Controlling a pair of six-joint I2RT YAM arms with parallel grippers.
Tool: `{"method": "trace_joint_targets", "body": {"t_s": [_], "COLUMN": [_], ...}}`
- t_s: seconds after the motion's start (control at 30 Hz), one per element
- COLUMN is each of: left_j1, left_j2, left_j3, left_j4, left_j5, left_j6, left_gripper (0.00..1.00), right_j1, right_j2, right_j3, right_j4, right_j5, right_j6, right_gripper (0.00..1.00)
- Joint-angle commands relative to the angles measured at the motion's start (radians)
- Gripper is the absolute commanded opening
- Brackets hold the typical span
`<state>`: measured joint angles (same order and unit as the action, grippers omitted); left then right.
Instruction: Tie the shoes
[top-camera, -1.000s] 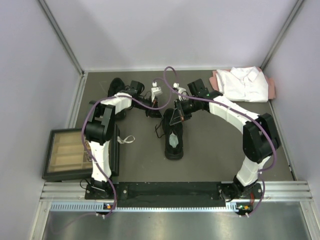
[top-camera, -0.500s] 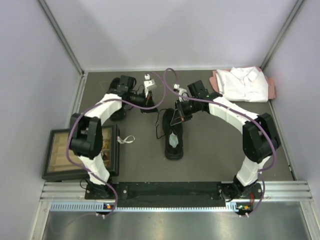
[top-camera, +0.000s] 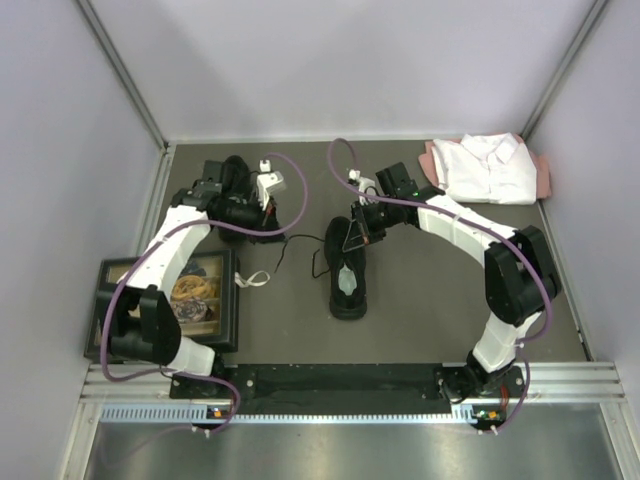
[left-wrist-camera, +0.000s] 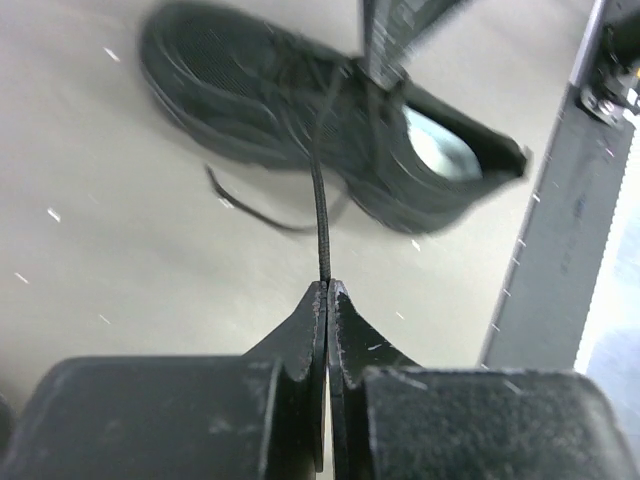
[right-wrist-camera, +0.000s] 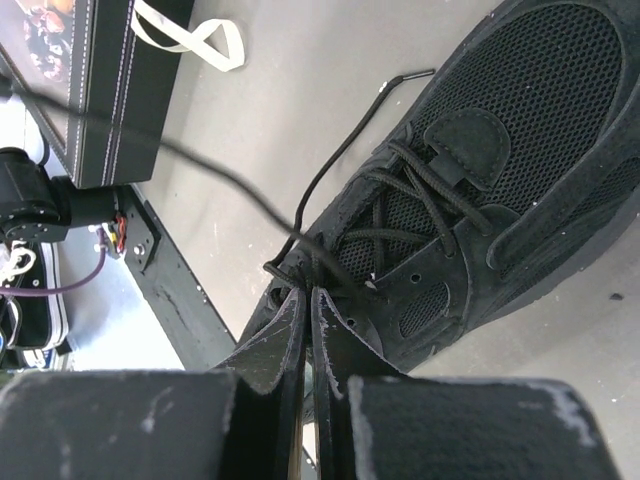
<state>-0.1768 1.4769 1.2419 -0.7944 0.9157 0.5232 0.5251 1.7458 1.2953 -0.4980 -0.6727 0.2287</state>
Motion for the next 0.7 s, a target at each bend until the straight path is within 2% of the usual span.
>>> {"method": "trace_joint_targets", "body": {"t_s": [0.0, 0.5, 0.63, 0.67], "left_j1": [-0.004, -0.076, -0.076, -0.076], "left_j2": [-0.119, -0.144, -0.152, -0.153], "left_j3": [-0.036, -0.062, -0.096, -0.114], "left_j4": [-0.135, -0.338, -0.251, -0.127], "left_j5": [0.002, -0.058, -0.073, -0.098], "left_j6": [0.050, 0.110, 0.081, 0.011], "left_gripper": [0.00, 0.00, 0.00, 0.03], "right_j1": [-0.005, -0.005, -0.007, -0.005], "right_j2": [-0.022, -0.065, -0.069, -0.071], "right_j3": [0.002, 0.016, 0.027, 0.029], "right_j4": [0.041, 0.065, 0.067, 0.064], "right_j5": [0.004, -0.027, -0.041, -0.038], "right_j6": [-0.005, 0.018, 0.031, 0.031], "right_gripper": [0.00, 0.00, 0.00, 0.00]}}
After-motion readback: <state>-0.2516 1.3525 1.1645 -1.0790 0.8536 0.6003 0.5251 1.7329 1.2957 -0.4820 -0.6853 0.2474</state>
